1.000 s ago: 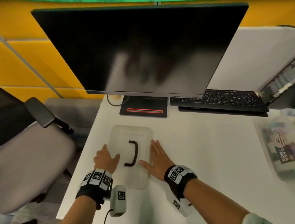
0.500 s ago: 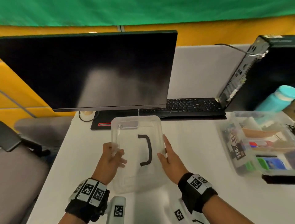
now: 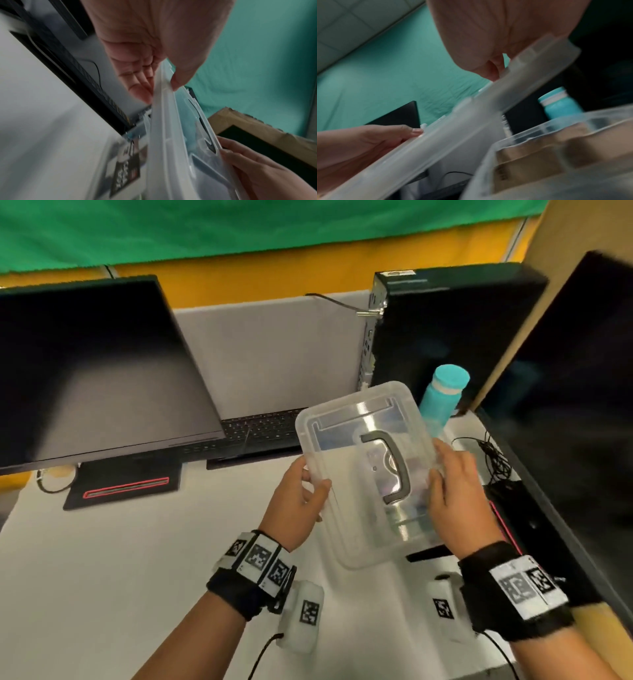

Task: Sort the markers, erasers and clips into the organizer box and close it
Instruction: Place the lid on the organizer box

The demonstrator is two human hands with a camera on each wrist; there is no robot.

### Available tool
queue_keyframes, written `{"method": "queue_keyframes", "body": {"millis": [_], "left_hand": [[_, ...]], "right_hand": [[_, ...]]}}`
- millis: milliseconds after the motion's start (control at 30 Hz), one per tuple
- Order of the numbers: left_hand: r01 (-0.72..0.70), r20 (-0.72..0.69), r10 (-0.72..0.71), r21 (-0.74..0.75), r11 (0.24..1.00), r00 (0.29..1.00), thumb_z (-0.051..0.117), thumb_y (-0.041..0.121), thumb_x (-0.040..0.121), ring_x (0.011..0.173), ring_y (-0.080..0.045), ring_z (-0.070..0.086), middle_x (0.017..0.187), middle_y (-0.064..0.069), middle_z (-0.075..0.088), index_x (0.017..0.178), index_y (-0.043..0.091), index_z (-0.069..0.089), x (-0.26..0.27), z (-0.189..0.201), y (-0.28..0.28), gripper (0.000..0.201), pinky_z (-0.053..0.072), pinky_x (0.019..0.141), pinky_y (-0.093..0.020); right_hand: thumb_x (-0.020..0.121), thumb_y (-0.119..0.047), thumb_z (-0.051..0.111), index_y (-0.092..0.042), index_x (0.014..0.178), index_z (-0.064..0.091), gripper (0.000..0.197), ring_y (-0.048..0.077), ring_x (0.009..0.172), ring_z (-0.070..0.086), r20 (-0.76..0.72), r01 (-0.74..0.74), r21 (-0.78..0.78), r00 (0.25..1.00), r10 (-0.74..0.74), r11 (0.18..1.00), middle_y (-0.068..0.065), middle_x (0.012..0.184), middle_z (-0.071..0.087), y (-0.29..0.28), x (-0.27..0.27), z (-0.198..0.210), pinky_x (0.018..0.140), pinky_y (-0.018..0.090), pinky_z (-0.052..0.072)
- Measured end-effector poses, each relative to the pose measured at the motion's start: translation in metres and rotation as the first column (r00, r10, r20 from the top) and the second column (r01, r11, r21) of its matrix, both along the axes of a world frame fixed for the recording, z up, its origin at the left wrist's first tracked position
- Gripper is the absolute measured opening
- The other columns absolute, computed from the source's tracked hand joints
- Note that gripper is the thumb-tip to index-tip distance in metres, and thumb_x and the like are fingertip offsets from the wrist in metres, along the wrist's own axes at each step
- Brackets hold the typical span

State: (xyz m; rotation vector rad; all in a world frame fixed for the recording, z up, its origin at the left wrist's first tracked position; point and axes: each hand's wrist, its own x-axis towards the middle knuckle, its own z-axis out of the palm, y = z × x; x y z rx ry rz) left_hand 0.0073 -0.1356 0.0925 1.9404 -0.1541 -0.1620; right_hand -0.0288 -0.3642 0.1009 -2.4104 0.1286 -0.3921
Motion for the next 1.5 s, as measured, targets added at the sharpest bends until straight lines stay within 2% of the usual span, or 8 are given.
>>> {"method": "queue_keyframes", "body": {"millis": [300, 500, 667, 967, 1167, 1300, 1400, 1500], "left_hand": [[-0.052, 0.055, 0.041, 0.216, 0.975, 0.998, 0.043, 0.027, 0.096, 0.078, -0.018, 0.054, 0.117, -0.007, 0.039, 0.13, 0.02, 0.041, 0.026, -0.036, -0.091, 0.035, 0.048, 0.081, -0.03], [-0.045, 0.024, 0.038, 0.39, 0.92, 0.999, 0.037, 0.027, 0.097, 0.117, -0.029, 0.038, 0.128, -0.013, 0.037, 0.136, 0.016, 0.037, 0.039, -0.058, -0.101, 0.04, 0.034, 0.097, -0.033], [-0.011, 0.048, -0.006, 0.34, 0.94, 0.999, 0.032, 0.025, 0.098, 0.118, -0.022, 0.038, 0.13, -0.011, 0.039, 0.139, 0.015, 0.031, 0.043, -0.07, -0.105, 0.041, 0.033, 0.1, -0.029], [-0.008, 0.035, -0.005, 0.347, 0.938, 0.999, 0.033, 0.028, 0.099, 0.125, -0.026, 0.042, 0.139, -0.01, 0.035, 0.143, 0.014, 0.023, 0.045, -0.073, -0.11, 0.048, 0.036, 0.102, -0.029], [0.098, 0.262, -0.374, 0.689, 0.718, 0.89, 0.044, 0.003, 0.092, 0.146, -0.024, 0.014, 0.159, -0.006, 0.011, 0.15, 0.015, 0.01, 0.022, -0.052, -0.116, 0.069, 0.014, 0.121, -0.035], [0.343, 0.106, -0.61, 0.746, 0.571, 0.785, 0.029, 0.044, 0.098, 0.147, -0.015, -0.003, 0.159, 0.001, 0.001, 0.151, 0.019, 0.006, -0.018, -0.051, -0.107, 0.062, 0.007, 0.122, -0.039], [0.229, 0.144, -0.776, 0.908, 0.35, 0.615, 0.043, 0.069, 0.079, 0.143, -0.035, 0.016, 0.156, -0.005, 0.023, 0.149, 0.021, 0.018, -0.023, -0.056, -0.096, 0.088, 0.02, 0.114, -0.055], [0.109, 0.171, -0.824, 0.957, 0.27, 0.54, 0.078, 0.047, 0.06, 0.131, -0.045, 0.039, 0.147, -0.007, 0.042, 0.143, 0.024, 0.033, -0.026, -0.063, -0.1, 0.097, 0.036, 0.105, -0.058]], "right_hand": [[0.095, -0.011, 0.042, -0.014, 0.143, 0.036, 0.049, 0.033, 0.093, 0.052, -0.13, 0.147, -0.161, 0.977, -0.168, 0.976, 0.014, 0.108, 0.044, -0.073, 0.013, -0.047, 0.08, 0.046, 0.051], [0.091, -0.011, 0.047, -0.011, 0.134, 0.048, 0.043, 0.033, 0.099, 0.042, -0.134, 0.184, -0.297, 0.964, -0.232, 0.937, 0.017, 0.115, 0.048, -0.076, 0.022, -0.057, 0.086, 0.043, 0.041], [0.096, -0.01, 0.039, -0.01, 0.137, 0.041, 0.041, 0.034, 0.092, 0.055, -0.193, 0.142, -0.069, 0.969, -0.152, 0.988, 0.013, 0.125, 0.041, -0.078, 0.022, -0.057, 0.08, 0.038, 0.047], [0.097, -0.014, 0.035, -0.012, 0.136, 0.038, 0.039, 0.035, 0.093, 0.056, -0.255, 0.142, -0.082, 0.954, -0.158, 0.987, 0.014, 0.121, 0.046, -0.079, 0.031, -0.059, 0.077, 0.04, 0.047], [0.097, -0.012, 0.034, -0.018, 0.144, 0.031, 0.048, 0.031, 0.114, 0.051, -0.295, 0.111, 0.023, 0.95, -0.099, 0.994, 0.011, 0.138, 0.044, -0.082, 0.031, -0.059, 0.096, 0.04, 0.043], [0.099, -0.015, 0.031, -0.023, 0.15, 0.021, 0.052, 0.029, 0.124, 0.048, -0.349, 0.079, 0.061, 0.936, -0.053, 0.995, 0.01, 0.145, 0.041, -0.081, 0.03, -0.056, 0.103, 0.036, 0.038], [0.1, -0.017, 0.031, -0.025, 0.15, 0.019, 0.053, 0.026, 0.131, 0.041, -0.363, 0.057, 0.141, 0.932, -0.002, 0.988, 0.008, 0.148, 0.038, -0.08, 0.031, -0.057, 0.108, 0.033, 0.03], [0.101, -0.019, 0.03, -0.026, 0.15, 0.023, 0.05, 0.027, 0.128, 0.045, -0.395, 0.143, 0.26, 0.918, -0.03, 0.955, 0.01, 0.144, 0.044, -0.079, 0.032, -0.058, 0.106, 0.034, 0.032]]}}
